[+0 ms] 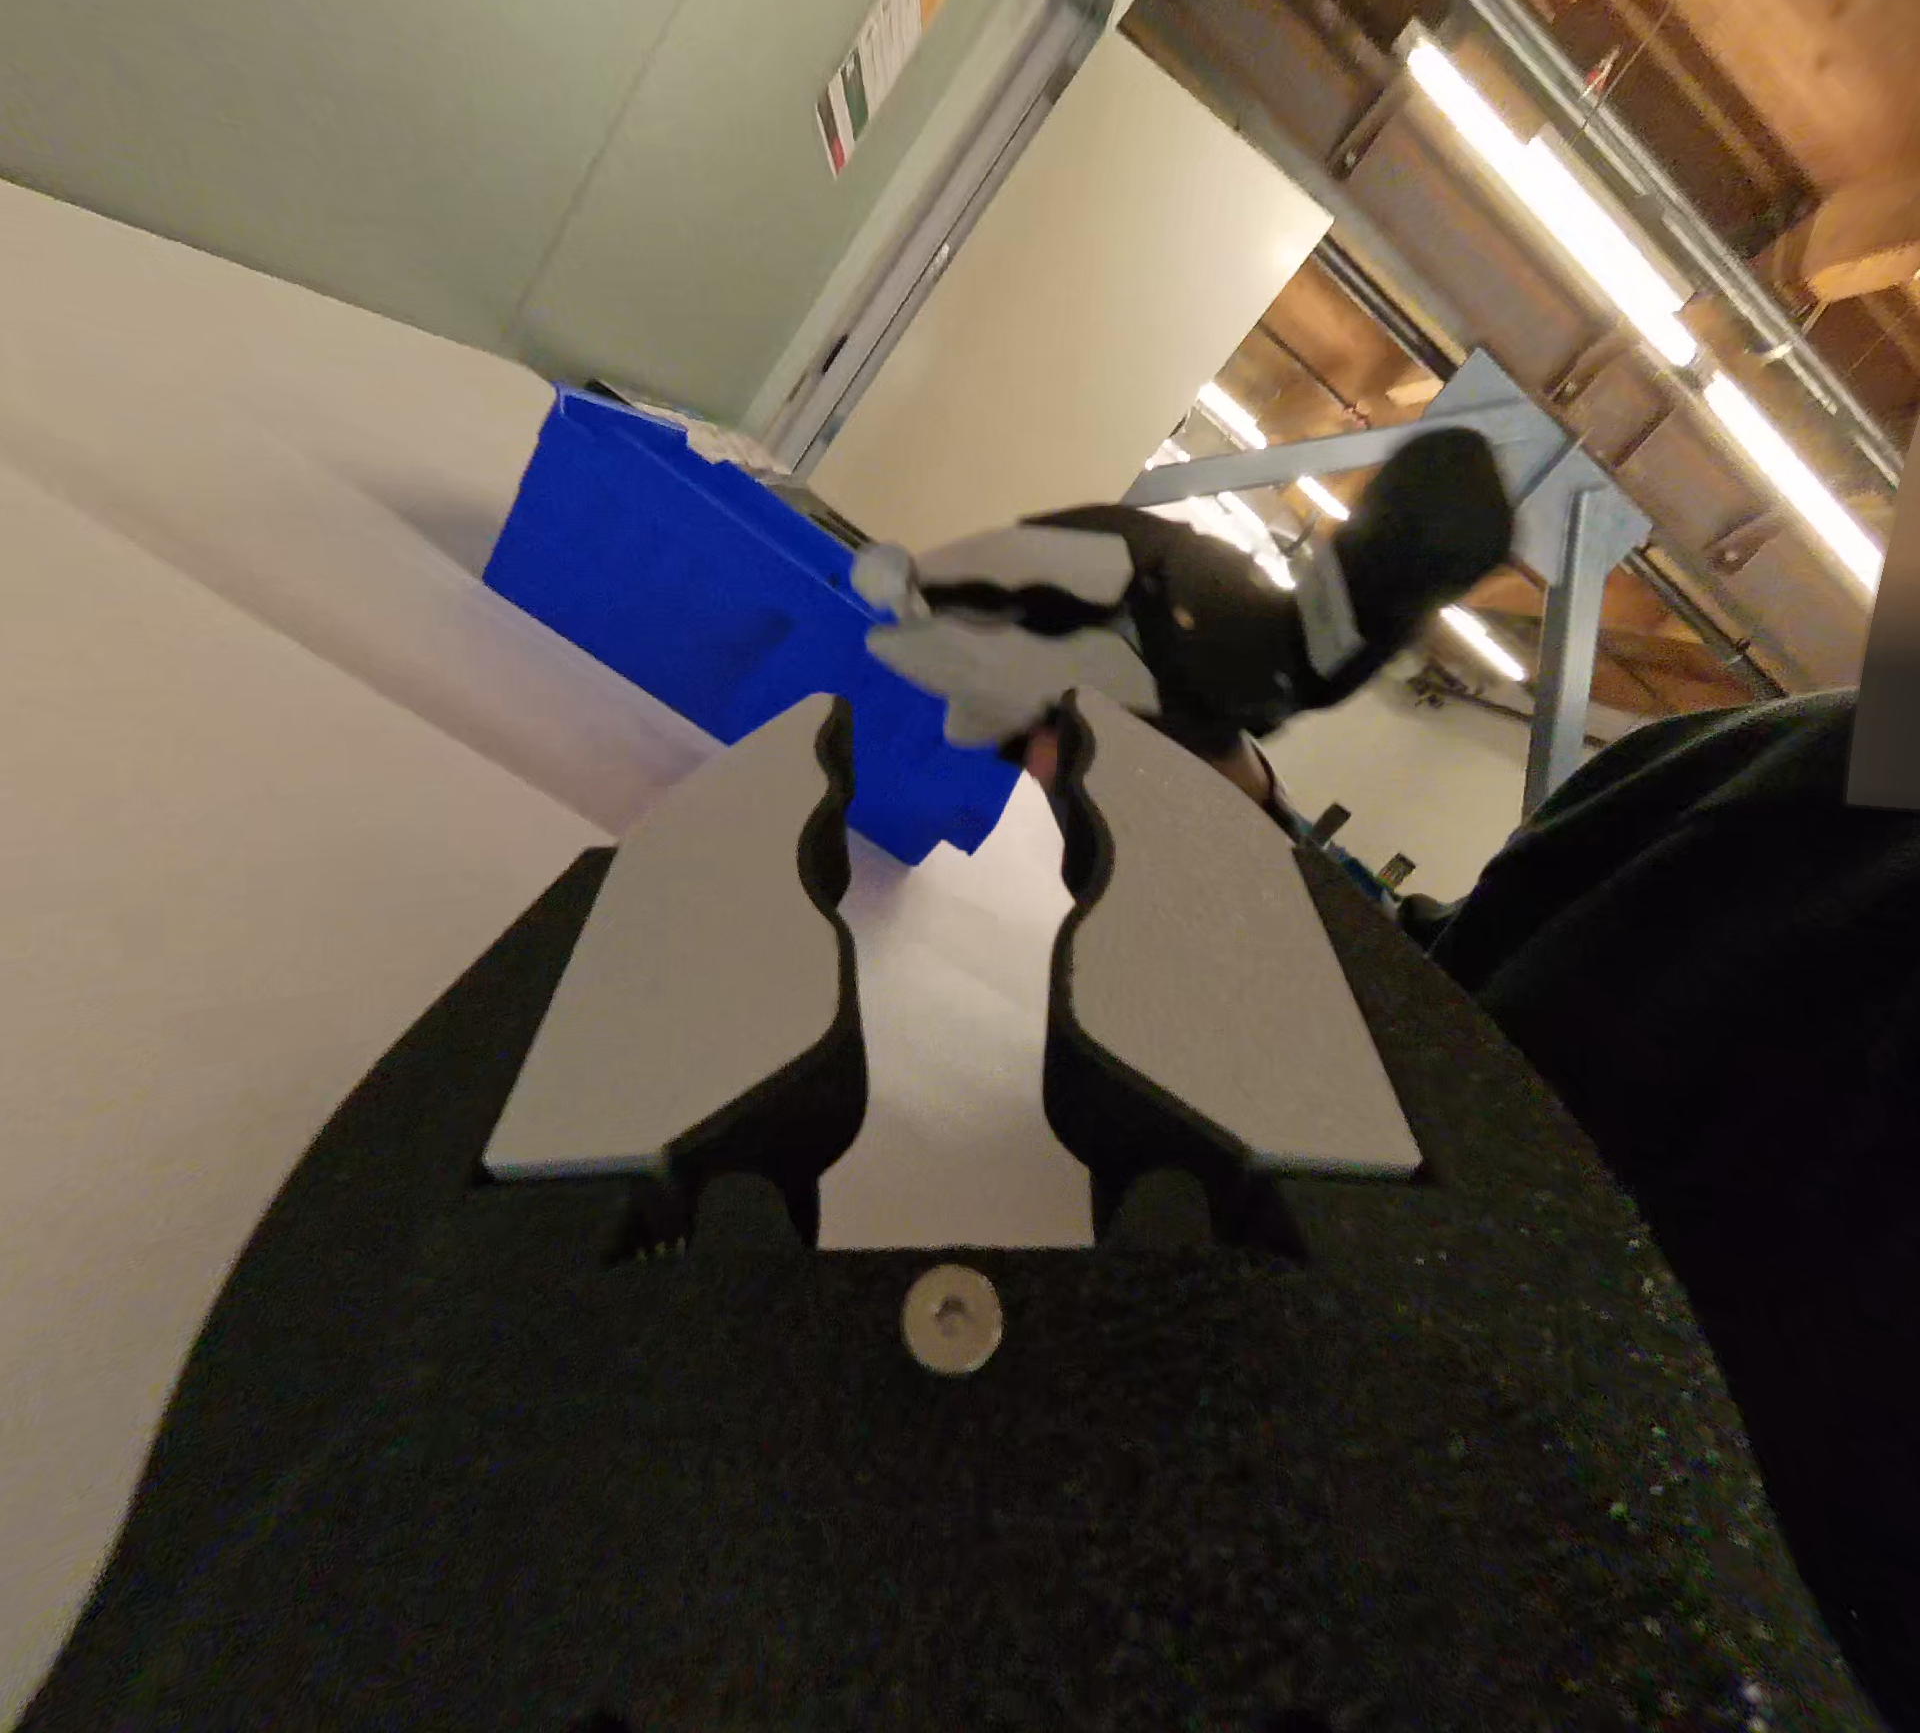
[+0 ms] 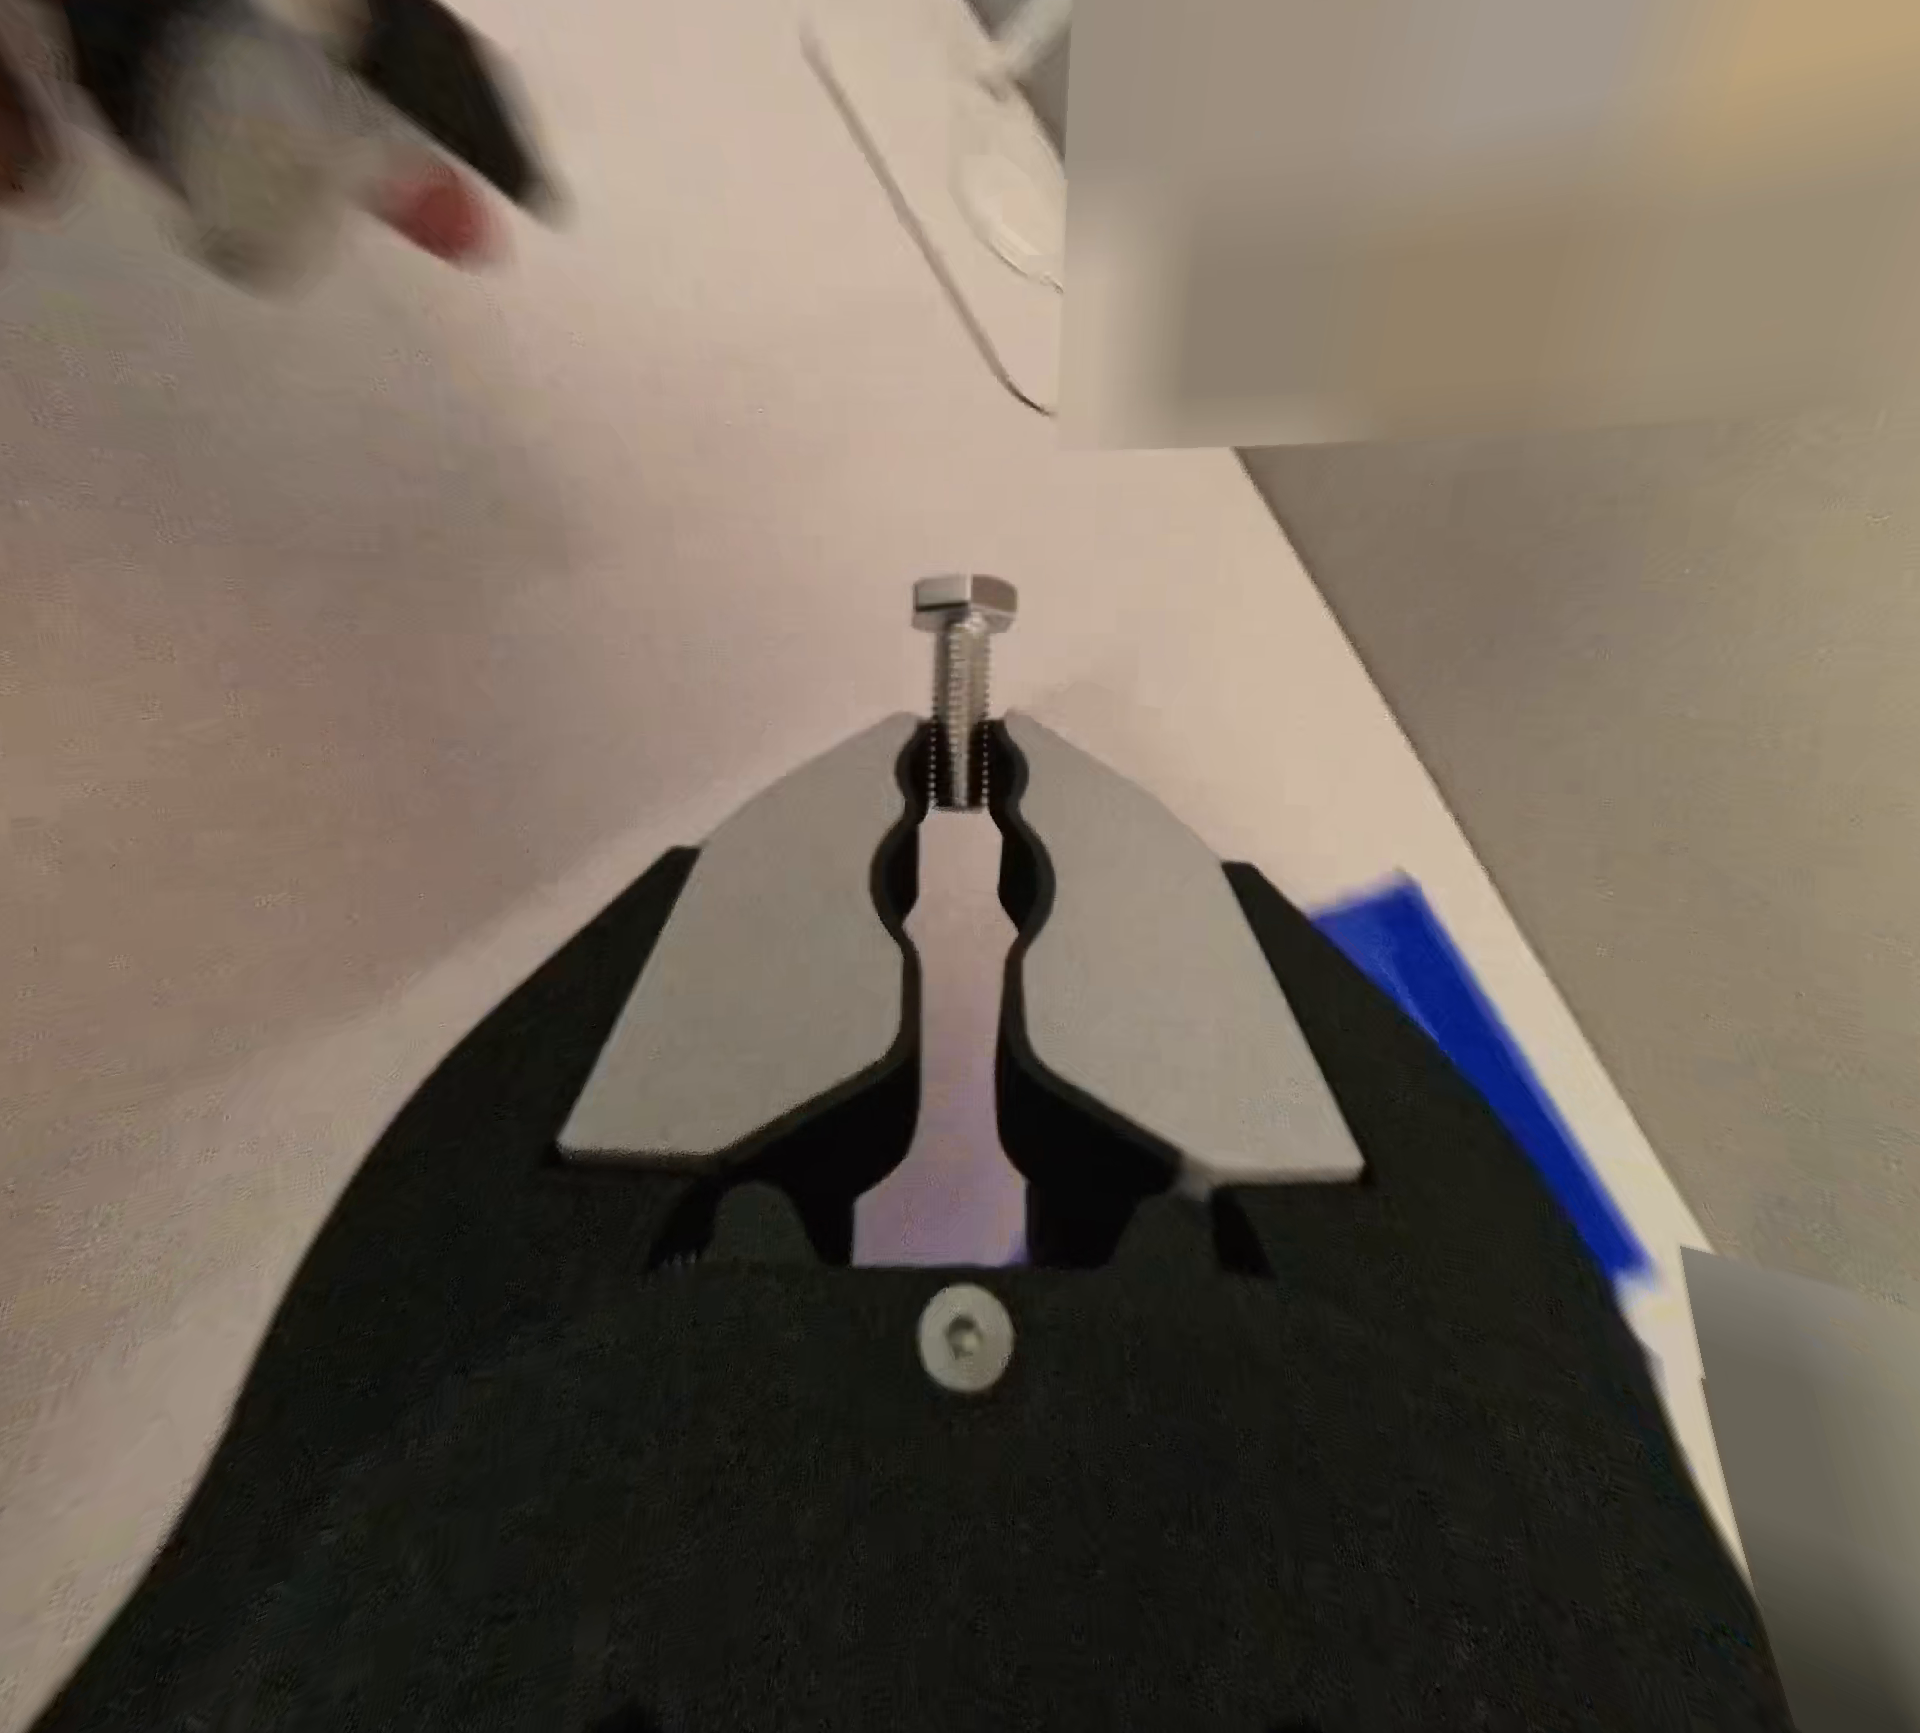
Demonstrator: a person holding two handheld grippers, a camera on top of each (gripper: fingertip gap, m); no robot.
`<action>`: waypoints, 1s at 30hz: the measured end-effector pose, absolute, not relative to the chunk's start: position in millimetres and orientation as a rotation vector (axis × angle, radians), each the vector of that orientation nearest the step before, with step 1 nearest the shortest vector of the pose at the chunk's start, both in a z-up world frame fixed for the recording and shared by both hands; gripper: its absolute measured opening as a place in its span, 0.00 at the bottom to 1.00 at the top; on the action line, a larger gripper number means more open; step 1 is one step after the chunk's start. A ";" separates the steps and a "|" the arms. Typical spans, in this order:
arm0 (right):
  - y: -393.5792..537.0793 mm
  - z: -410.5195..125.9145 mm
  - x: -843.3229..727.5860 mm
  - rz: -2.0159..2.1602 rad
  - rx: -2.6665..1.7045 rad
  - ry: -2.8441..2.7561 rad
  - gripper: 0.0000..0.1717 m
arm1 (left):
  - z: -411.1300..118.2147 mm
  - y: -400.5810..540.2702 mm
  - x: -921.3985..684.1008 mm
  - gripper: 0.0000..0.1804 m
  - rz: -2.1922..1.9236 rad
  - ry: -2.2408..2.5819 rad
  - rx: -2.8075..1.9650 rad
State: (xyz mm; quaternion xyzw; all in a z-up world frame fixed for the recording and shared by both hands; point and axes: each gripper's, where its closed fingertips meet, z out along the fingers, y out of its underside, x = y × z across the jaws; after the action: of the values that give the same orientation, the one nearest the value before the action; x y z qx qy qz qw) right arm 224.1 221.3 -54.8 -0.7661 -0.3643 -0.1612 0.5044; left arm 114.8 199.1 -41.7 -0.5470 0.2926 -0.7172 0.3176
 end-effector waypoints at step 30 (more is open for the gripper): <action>247.2 -33.0 174.9 -0.074 -1.753 -0.795 0.12 | -36.9 215.4 102.9 0.18 -1.543 0.910 -1.412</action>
State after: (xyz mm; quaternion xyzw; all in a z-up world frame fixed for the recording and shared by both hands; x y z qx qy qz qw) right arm 174.9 247.2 -33.0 -0.7473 -0.3387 -0.0316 0.5708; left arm 102.9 215.4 -36.9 -0.5626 0.3625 -0.6148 0.4172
